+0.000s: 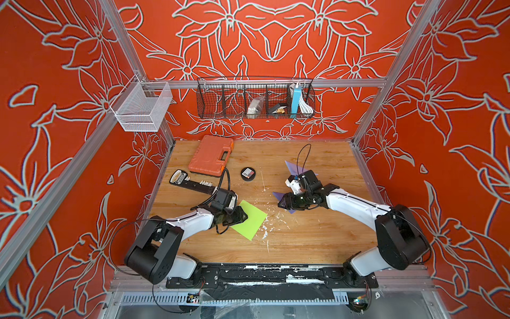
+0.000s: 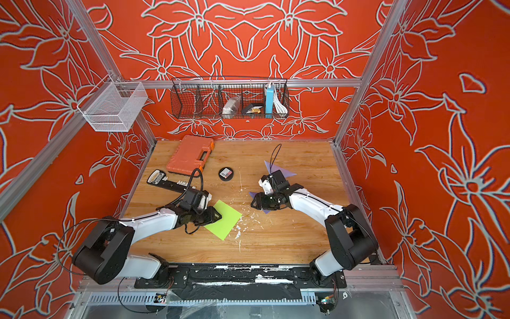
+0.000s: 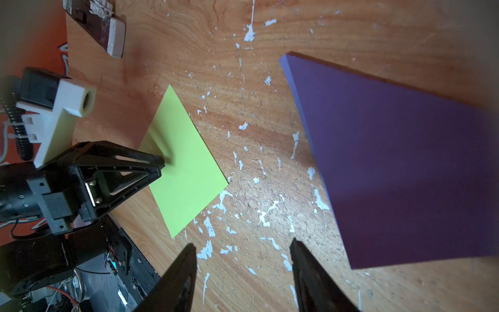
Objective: Fold the square paper diagonally
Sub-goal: Move the paper to the center of the board.
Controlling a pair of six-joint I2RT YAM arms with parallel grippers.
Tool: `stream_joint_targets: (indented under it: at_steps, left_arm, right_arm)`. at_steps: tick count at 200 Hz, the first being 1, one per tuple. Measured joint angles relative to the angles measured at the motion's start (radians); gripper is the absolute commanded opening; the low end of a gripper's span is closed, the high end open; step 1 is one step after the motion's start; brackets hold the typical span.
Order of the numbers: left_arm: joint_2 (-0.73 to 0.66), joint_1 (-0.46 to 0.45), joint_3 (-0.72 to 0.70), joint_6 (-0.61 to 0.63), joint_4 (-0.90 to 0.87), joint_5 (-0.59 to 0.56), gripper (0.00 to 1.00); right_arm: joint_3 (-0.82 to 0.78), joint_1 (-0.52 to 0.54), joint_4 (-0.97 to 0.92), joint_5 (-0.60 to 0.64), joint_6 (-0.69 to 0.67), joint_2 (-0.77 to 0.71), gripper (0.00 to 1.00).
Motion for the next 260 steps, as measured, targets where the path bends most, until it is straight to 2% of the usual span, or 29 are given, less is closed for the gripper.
stream_joint_targets:
  at_steps: [56, 105, 126, 163, 205, 240, 245, 251, 260]
  left_arm:
    - [0.106, -0.125, 0.081, -0.021, 0.055, -0.013, 0.35]
    - [0.156, -0.155, 0.112, -0.029, 0.094, 0.003, 0.35]
    - [0.187, -0.167, 0.134, -0.032, 0.115, 0.018, 0.34]
    - [0.234, -0.178, 0.170, -0.045, 0.143, 0.040, 0.32]
    - [0.190, -0.197, 0.204, -0.027, 0.022, 0.003, 0.43]
    - [0.072, -0.187, 0.233, 0.010, -0.112, -0.027, 0.50]
    - [0.058, -0.182, 0.233, 0.013, -0.118, -0.026, 0.52]
    - [0.042, -0.172, 0.233, 0.019, -0.129, -0.024, 0.60]
    - [0.024, -0.152, 0.229, 0.023, -0.141, -0.021, 0.62]
  right_arm:
    - [0.022, -0.006, -0.010, 0.044, 0.017, 0.101, 0.48]
    - [0.070, -0.085, -0.019, 0.091, 0.023, 0.206, 0.47]
    - [0.126, -0.138, -0.027, 0.133, 0.015, 0.234, 0.55]
    - [0.215, -0.195, -0.043, 0.163, -0.014, 0.261, 0.61]
    - [0.140, -0.146, -0.051, 0.119, -0.053, 0.171, 0.79]
    - [-0.022, -0.108, -0.055, 0.074, -0.049, 0.054, 0.84]
    - [-0.044, -0.108, -0.055, 0.070, -0.048, 0.039, 0.84]
    - [-0.068, -0.106, -0.056, 0.063, -0.047, 0.021, 0.84]
    - [-0.098, -0.105, -0.063, 0.051, -0.047, -0.008, 0.84]
